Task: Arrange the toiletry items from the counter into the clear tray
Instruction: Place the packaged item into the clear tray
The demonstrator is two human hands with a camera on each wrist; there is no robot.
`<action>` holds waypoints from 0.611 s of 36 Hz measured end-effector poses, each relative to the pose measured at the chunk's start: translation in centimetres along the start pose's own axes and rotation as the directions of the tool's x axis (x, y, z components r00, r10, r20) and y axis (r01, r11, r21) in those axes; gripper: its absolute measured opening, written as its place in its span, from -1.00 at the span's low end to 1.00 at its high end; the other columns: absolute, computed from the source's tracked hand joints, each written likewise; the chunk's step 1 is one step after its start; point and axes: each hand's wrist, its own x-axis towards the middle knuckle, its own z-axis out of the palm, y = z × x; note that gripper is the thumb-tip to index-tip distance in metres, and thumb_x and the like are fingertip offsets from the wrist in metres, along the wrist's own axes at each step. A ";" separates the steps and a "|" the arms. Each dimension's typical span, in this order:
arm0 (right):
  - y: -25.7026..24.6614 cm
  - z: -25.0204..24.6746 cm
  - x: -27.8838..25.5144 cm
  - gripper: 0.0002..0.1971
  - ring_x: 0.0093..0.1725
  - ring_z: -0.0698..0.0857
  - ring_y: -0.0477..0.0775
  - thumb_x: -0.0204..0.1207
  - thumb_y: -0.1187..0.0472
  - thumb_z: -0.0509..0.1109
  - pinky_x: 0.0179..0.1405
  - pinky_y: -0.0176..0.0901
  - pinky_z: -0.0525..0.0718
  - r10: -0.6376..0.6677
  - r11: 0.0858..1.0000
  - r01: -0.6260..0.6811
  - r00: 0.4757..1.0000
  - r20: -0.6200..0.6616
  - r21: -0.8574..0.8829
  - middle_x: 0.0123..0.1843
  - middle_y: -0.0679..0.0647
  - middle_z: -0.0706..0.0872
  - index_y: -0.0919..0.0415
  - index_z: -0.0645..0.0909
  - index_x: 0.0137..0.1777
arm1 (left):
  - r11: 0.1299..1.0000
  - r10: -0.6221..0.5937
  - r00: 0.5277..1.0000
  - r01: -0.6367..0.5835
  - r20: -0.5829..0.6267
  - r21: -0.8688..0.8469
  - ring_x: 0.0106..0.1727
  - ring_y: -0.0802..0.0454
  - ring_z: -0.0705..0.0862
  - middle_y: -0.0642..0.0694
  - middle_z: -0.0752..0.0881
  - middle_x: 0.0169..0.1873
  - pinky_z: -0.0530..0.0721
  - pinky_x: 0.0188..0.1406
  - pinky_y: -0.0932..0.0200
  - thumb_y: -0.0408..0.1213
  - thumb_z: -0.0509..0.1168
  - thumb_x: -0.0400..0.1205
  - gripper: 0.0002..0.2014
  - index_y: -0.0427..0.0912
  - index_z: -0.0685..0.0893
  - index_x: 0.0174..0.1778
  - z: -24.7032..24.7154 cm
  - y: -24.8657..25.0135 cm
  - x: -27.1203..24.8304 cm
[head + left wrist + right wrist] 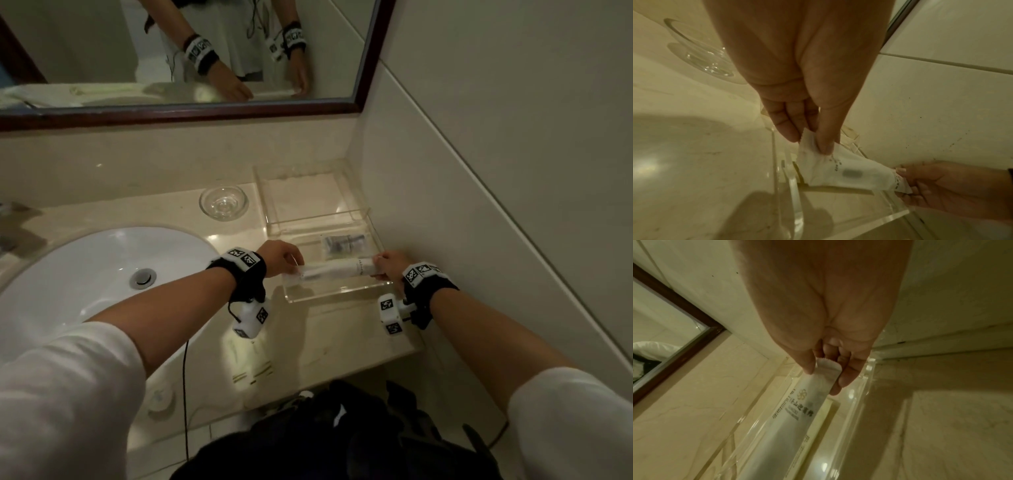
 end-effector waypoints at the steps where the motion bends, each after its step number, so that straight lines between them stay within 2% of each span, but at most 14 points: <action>1: 0.0 0.0 0.0 -0.70 -0.15 0.67 0.22 0.66 0.31 0.20 -0.02 0.01 0.69 0.006 1.000 -0.006 1.000 0.009 -0.007 0.13 0.47 0.64 0.53 0.51 0.26 | 1.000 -0.001 1.000 0.001 0.001 0.015 0.06 0.01 0.68 -0.11 0.77 0.03 0.48 0.02 0.33 -0.30 0.42 0.53 -0.78 -0.13 0.73 0.10 0.1 0.0 0.0; 4: 0.0 -0.3 0.1 -0.75 -0.04 0.68 0.31 0.64 0.35 0.20 0.08 0.15 0.68 -0.007 0.998 0.009 0.999 0.035 -0.056 0.18 0.46 0.64 0.48 0.52 0.23 | 0.998 0.001 1.000 -0.002 0.019 0.058 0.12 -0.02 0.68 -0.10 0.76 0.05 0.50 0.11 0.28 -0.31 0.38 0.55 -0.79 -0.12 0.74 0.10 0.3 0.1 0.1; 6: 0.0 -0.4 0.1 -0.81 0.03 0.70 0.30 0.61 0.32 0.24 0.12 0.17 0.70 -0.036 0.987 0.041 0.999 0.037 -0.153 0.14 0.33 0.67 0.36 0.56 0.16 | 0.997 -0.008 0.999 0.005 0.041 0.075 0.12 -0.01 0.69 -0.10 0.77 0.06 0.52 0.15 0.27 -0.31 0.38 0.55 -0.80 -0.12 0.74 0.08 0.5 0.1 0.1; 7: 0.0 -0.4 0.0 -0.83 0.03 0.69 0.25 0.61 0.30 0.26 0.07 0.08 0.71 -0.056 0.972 0.063 0.998 0.036 -0.225 0.10 0.24 0.67 0.32 0.57 0.14 | 0.996 -0.012 0.999 0.007 0.048 0.088 0.12 0.00 0.69 -0.09 0.78 0.05 0.54 0.16 0.25 -0.31 0.38 0.55 -0.81 -0.12 0.74 0.07 0.6 0.2 0.1; 9: -0.1 -0.4 -0.1 -0.81 -0.03 0.61 0.13 0.59 0.28 0.27 -0.23 -0.18 0.61 -0.099 0.928 0.106 0.994 0.038 -0.357 0.05 0.17 0.65 0.29 0.59 0.16 | 0.993 -0.012 0.998 0.005 0.055 0.118 0.12 -0.02 0.70 -0.10 0.78 0.05 0.58 0.19 0.20 -0.31 0.37 0.55 -0.82 -0.12 0.74 0.06 0.7 0.4 0.1; 10: -0.2 -0.4 0.0 -0.81 -0.05 0.59 0.09 0.59 0.28 0.28 -0.33 -0.23 0.52 -0.120 0.907 0.125 0.992 0.038 -0.403 0.06 0.19 0.66 0.28 0.60 0.16 | 0.991 -0.009 0.998 0.001 0.060 0.134 0.12 -0.03 0.70 -0.10 0.78 0.04 0.59 0.20 0.18 -0.32 0.36 0.55 -0.82 -0.12 0.74 0.05 0.8 0.5 0.2; 11: -0.2 -0.3 0.1 -0.81 -0.07 0.57 0.07 0.58 0.29 0.28 -0.33 -0.24 0.47 -0.142 0.883 0.144 0.989 0.038 -0.447 0.07 0.21 0.68 0.28 0.61 0.14 | 0.988 -0.009 0.998 -0.002 0.068 0.155 0.12 -0.03 0.69 -0.09 0.77 0.05 0.60 0.21 0.15 -0.32 0.35 0.55 -0.82 -0.12 0.74 0.05 0.9 0.5 0.2; 13: -0.3 -0.1 0.2 -0.82 -0.09 0.57 0.08 0.56 0.32 0.28 -0.20 -0.23 0.48 -0.181 0.839 0.177 0.983 0.043 -0.514 0.09 0.23 0.71 0.29 0.63 0.11 | 0.978 -0.013 0.996 -0.005 0.083 0.210 0.14 -0.04 0.68 -0.09 0.76 0.07 0.61 0.24 0.10 -0.31 0.33 0.56 -0.81 -0.11 0.73 0.07 1.1 0.6 0.3; 15: -0.3 -0.1 0.4 -0.84 -0.09 0.61 0.13 0.55 0.32 0.28 -0.15 -0.14 0.57 -0.199 0.806 0.203 0.978 0.069 -0.556 0.09 0.26 0.72 0.28 0.63 0.07 | 0.970 -0.023 0.996 0.000 0.088 0.245 0.14 -0.05 0.68 -0.09 0.74 0.09 0.62 0.23 0.06 -0.30 0.31 0.57 -0.79 -0.09 0.72 0.09 1.3 0.7 0.4; 17: -0.3 -0.4 0.4 -0.86 -0.01 0.67 0.20 0.55 0.30 0.30 -0.05 -0.09 0.62 -0.212 0.750 0.236 0.971 0.114 -0.618 0.08 0.25 0.72 0.24 0.62 0.07 | 0.963 -0.031 0.995 0.004 0.096 0.270 0.13 -0.04 0.68 -0.07 0.73 0.10 0.64 0.20 0.09 -0.30 0.29 0.58 -0.78 -0.07 0.70 0.11 1.6 0.7 0.6; 22: -0.6 -0.4 0.8 -0.83 0.08 0.68 0.21 0.57 0.27 0.29 0.03 -0.10 0.62 -0.232 0.638 0.279 0.958 0.167 -0.717 0.09 0.24 0.72 0.25 0.62 0.10 | 0.940 -0.030 0.991 -0.017 0.131 0.340 0.20 -0.04 0.66 -0.05 0.71 0.17 0.62 0.23 0.10 -0.28 0.31 0.59 -0.74 -0.08 0.68 0.19 2.0 0.5 1.1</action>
